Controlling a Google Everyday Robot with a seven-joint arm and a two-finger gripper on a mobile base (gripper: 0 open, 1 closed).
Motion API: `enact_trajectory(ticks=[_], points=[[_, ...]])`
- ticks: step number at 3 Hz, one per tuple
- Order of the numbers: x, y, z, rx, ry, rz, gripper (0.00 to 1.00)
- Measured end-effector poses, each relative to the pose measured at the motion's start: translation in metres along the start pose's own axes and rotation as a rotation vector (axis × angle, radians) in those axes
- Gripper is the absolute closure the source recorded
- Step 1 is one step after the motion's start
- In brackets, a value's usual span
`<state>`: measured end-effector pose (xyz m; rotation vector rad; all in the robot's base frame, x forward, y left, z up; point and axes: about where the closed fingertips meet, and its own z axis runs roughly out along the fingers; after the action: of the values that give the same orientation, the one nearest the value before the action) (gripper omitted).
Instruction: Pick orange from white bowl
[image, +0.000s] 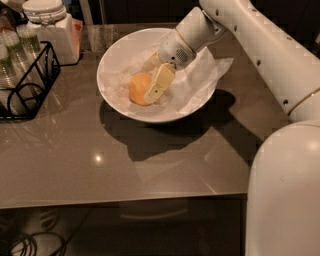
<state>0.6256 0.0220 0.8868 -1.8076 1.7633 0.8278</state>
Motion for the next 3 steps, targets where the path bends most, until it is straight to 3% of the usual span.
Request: enact_trajectory(ticks=[1,3], points=[[0.007,-0.007,0.009,-0.009,0.011,0.016,0.21],[0.028,-0.008,0.012,0.019,0.041,0.08,0.62]])
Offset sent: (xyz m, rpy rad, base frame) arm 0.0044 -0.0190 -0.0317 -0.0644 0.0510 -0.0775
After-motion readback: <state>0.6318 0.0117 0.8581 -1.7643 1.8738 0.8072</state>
